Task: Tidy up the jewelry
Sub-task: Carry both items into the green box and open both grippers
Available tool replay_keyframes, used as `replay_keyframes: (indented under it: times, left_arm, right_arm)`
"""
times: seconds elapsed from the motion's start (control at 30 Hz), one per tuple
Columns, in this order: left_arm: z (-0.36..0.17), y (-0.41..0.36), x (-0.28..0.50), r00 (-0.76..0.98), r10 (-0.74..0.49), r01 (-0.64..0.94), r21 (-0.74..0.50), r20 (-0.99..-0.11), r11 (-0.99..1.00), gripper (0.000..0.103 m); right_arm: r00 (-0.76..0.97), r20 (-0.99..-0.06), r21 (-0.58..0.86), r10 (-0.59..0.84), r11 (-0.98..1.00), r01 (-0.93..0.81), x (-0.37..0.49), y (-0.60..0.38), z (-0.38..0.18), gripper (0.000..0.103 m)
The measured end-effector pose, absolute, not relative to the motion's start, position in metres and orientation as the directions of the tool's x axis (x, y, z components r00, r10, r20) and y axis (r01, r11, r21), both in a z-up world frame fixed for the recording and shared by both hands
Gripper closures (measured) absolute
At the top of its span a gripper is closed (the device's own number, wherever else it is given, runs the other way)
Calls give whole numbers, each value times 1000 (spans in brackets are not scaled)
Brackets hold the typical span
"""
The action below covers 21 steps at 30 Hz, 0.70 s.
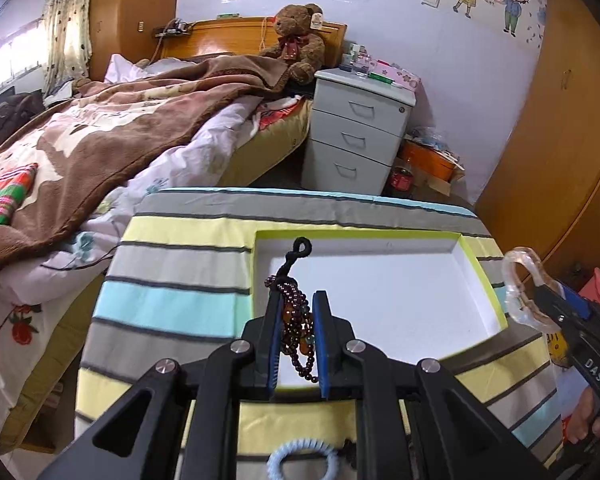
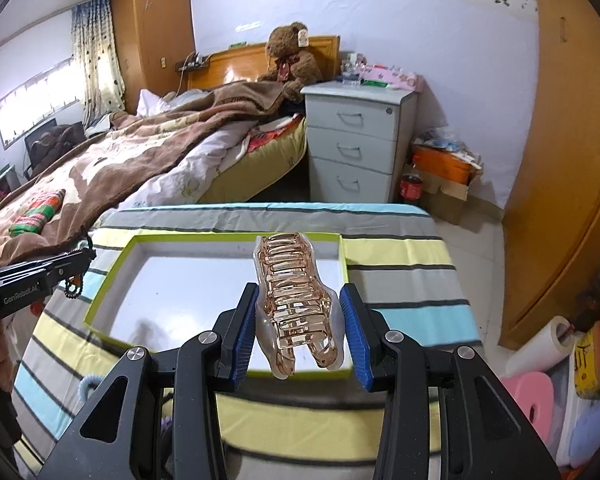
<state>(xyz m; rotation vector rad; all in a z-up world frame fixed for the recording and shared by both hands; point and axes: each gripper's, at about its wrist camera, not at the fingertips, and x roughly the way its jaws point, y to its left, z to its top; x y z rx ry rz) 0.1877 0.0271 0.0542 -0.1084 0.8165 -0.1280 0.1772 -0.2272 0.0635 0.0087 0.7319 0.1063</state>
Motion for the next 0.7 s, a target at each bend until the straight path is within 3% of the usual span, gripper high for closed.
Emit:
replay_keyframes:
  times: [0.7]
  left_arm:
    - [1,-4,259,577,-203,103,-176,-791,979,88]
  right_arm:
    - [667,-741,24,77,996,-88,251,-227,6,61]
